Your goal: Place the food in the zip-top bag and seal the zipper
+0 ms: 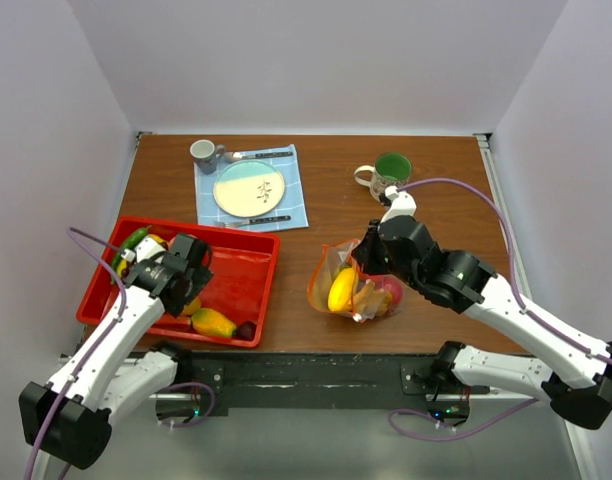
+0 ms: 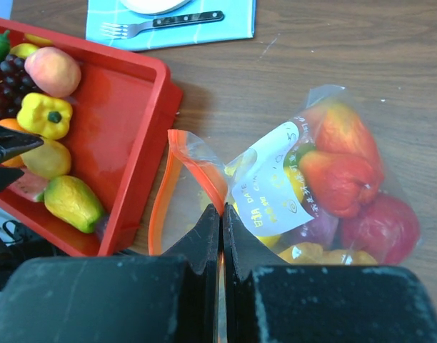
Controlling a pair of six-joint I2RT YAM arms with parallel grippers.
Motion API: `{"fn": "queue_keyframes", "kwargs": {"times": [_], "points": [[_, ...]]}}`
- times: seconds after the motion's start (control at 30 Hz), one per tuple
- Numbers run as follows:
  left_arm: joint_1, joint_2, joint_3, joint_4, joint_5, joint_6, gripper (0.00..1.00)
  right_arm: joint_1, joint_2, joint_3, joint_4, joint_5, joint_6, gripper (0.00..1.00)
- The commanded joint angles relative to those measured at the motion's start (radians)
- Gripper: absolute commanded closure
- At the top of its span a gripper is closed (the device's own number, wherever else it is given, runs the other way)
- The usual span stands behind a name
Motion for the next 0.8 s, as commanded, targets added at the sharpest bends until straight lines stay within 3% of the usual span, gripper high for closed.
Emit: {"fn": "queue_keyframes", "kwargs": {"times": [0.0,0.53,0.77], "points": [[0.008,0.019,-0.017,-0.025,-0.067,-0.115,0.21,0.003,-0.008,-0.012,0.065,-0.018,-0.016,1.0],[0.042,0.194,-0.122,0.119,-0.098,-0.128,0.21,0.001,-0.041,-0.065,0.068,0.013,-0.02,1.0],[0.042,0.206,-0.097,0.147,-0.099,-0.094,0.56,-0.003,-0.047,-0.064,0.056,0.025,-0.029,1.0]]}}
